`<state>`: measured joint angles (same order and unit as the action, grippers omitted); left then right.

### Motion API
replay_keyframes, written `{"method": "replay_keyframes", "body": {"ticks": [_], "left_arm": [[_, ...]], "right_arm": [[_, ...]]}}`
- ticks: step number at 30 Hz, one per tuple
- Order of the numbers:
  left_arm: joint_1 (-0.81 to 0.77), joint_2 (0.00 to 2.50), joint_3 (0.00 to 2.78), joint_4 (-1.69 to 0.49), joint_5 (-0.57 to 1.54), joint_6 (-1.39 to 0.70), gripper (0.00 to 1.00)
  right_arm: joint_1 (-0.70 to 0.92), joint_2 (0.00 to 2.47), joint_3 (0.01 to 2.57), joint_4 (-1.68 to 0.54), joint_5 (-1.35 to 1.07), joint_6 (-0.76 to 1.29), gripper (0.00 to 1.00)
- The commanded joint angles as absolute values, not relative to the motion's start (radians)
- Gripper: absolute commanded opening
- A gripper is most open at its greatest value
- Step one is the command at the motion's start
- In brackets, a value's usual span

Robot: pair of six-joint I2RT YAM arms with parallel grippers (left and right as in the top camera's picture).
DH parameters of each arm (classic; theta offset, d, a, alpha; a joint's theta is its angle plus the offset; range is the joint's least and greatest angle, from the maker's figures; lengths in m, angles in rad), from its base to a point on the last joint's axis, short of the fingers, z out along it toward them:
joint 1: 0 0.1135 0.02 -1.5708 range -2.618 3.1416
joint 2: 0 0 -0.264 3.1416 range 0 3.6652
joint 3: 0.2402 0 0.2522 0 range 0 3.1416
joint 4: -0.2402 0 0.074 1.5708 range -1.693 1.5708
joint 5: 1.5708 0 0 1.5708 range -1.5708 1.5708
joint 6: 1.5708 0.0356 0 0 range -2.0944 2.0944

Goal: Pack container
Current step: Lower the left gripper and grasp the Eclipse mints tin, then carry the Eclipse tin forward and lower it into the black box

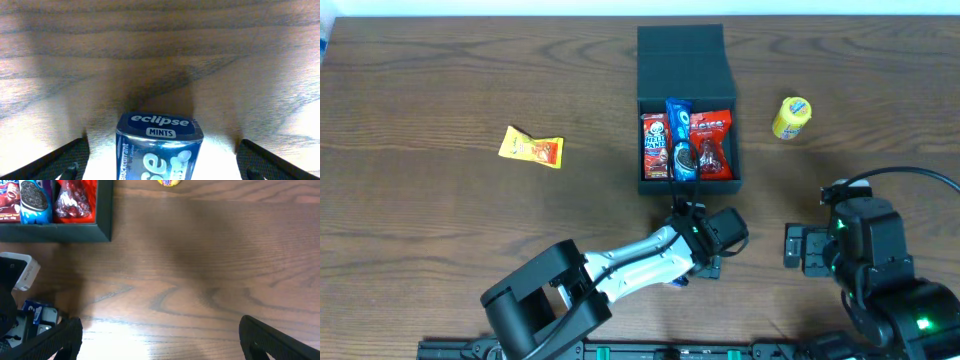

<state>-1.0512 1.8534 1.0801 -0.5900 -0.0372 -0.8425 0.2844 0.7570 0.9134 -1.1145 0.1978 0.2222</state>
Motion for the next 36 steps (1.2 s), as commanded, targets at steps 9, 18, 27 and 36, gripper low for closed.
{"method": "replay_keyframes", "body": {"ticks": [9, 18, 27, 36], "left_arm": [[-1.061, 1.877, 1.067, -0.589, -0.032, -0.921, 0.82], [-1.068, 1.877, 1.067, -0.585, -0.032, -0.92, 0.47], [-1.068, 1.877, 1.067, -0.577, -0.028, -0.92, 0.43], [-1.068, 1.877, 1.068, -0.574, -0.025, -0.92, 0.37]], "right_arm": [[0.269, 0.752, 0.915, -1.116, 0.201, 0.216, 0.99], [0.269, 0.752, 0.915, -1.116, 0.201, 0.216, 0.99], [0.269, 0.752, 0.915, -1.116, 0.201, 0.216, 0.99], [0.269, 0.752, 0.915, -1.116, 0.201, 0.216, 0.99]]}}
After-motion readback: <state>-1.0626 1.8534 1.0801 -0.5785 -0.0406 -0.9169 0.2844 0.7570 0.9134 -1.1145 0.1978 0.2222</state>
